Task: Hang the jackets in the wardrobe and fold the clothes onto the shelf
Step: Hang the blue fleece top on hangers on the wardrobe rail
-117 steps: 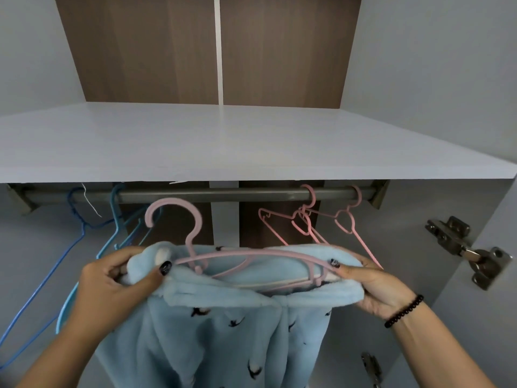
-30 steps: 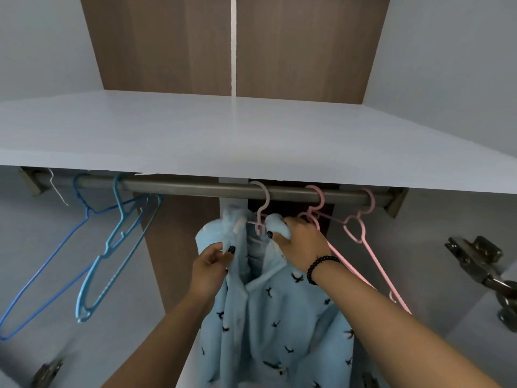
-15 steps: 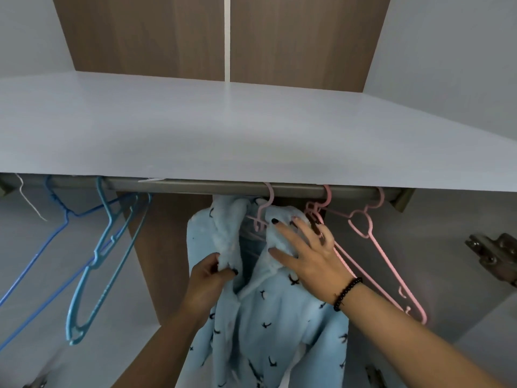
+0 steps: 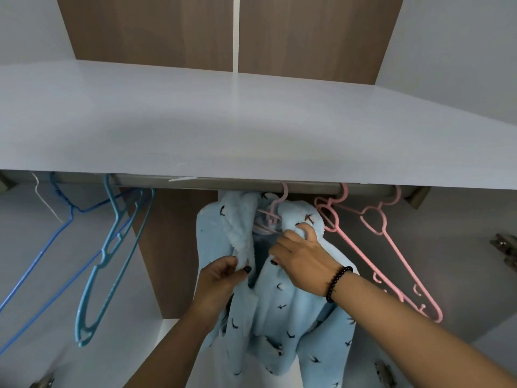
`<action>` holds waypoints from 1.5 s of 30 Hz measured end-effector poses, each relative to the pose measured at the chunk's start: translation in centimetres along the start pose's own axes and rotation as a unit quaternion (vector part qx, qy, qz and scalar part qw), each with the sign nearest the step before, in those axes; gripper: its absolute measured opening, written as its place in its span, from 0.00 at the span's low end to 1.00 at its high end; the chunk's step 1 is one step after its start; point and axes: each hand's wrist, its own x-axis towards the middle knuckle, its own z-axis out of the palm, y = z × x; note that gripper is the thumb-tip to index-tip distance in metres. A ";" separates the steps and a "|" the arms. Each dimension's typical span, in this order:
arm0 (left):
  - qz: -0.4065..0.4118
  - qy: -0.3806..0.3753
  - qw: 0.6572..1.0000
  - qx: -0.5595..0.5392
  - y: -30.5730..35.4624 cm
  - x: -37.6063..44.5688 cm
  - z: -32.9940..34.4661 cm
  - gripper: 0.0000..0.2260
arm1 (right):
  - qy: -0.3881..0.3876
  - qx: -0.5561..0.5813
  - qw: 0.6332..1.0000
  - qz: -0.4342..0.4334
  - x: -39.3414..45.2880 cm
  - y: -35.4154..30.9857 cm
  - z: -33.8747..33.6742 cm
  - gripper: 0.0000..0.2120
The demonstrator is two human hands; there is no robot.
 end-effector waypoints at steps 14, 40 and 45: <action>0.042 -0.020 0.997 0.057 1.0 -1.7 -0.2 0.10 | -0.205 0.098 0.974 -0.022 1.8 0.3 -3.2 0.06; 0.158 0.007 0.980 0.121 3.0 -2.5 -0.1 0.16 | -0.157 0.261 0.947 0.103 2.6 -1.7 -4.0 0.08; 0.131 0.014 0.987 0.089 3.1 -2.2 -0.6 0.13 | -0.158 0.300 0.934 0.110 2.9 -1.6 -4.6 0.09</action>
